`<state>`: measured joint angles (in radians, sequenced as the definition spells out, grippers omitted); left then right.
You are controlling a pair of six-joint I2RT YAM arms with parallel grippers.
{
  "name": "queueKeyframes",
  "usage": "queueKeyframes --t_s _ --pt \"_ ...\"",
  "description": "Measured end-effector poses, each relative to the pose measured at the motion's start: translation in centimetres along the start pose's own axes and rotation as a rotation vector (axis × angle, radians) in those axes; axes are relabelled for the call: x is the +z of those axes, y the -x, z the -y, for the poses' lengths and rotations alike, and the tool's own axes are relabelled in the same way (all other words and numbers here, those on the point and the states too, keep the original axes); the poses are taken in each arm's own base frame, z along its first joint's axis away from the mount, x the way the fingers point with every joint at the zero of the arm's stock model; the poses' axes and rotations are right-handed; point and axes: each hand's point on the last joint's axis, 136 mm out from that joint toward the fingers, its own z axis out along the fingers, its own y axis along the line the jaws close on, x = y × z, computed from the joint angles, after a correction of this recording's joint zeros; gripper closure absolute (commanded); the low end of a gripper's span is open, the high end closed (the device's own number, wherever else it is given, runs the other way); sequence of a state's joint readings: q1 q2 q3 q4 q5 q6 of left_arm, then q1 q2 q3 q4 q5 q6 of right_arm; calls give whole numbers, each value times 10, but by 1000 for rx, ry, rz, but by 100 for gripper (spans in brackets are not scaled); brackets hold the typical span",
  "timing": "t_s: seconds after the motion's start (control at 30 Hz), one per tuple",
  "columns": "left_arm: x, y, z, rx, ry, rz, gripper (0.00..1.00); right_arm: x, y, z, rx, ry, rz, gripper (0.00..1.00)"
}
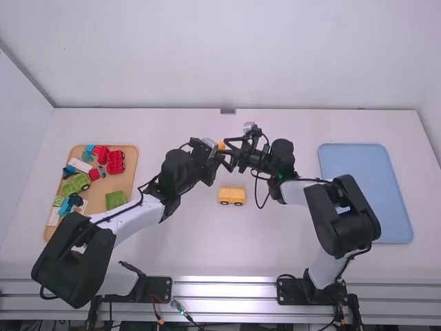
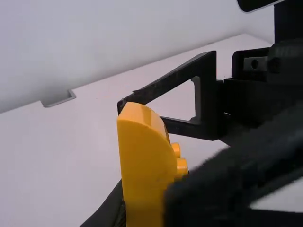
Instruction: Assemble lego blocks to make yellow taxi
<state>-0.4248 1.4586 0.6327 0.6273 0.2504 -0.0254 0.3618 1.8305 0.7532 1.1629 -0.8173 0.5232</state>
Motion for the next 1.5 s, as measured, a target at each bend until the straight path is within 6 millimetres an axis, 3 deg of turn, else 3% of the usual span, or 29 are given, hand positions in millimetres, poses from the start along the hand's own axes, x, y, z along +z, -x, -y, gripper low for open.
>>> queueKeyframes --t_s 0.07,0.3,0.43,0.67,0.87,1.0,1.1,1.17,1.2,1.23,1.3,1.33,1.37,1.5 --pt "0 1 0 2 1 2 98 2 0 1 1 -15 9 27" --pt "3 -1 -7 13 34 7 98 5 0 1 9 -28 13 41" --pt "3 1 -7 15 36 14 98 5 0 1 5 -27 14 54" --pt "4 0 2 47 17 8 98 5 0 1 7 -27 14 56" --pt "5 -1 7 60 4 6 98 5 1 0 2 -24 16 68" --pt "5 -1 6 61 13 6 98 5 1 0 -1 -27 19 70" --pt "5 0 5 60 19 8 92 5 1 0 -3 -27 19 75" --pt "5 -1 4 60 21 8 82 5 1 1 -3 -27 19 83" --pt "5 -1 5 61 19 8 68 5 2 0 -4 -27 19 84" --pt "5 -1 6 65 18 8 65 5 1 1 -4 -28 18 84" --pt "5 -1 5 62 26 5 12 4 2 2 -14 -31 20 84" --pt "5 -1 5 62 26 5 12 4 2 2 -14 -31 20 84" --pt "5 -3 3 61 33 0 1 3 4 4 -28 -39 25 85" --pt "4 -3 1 62 50 8 1 -1 4 16 -41 -82 25 91"
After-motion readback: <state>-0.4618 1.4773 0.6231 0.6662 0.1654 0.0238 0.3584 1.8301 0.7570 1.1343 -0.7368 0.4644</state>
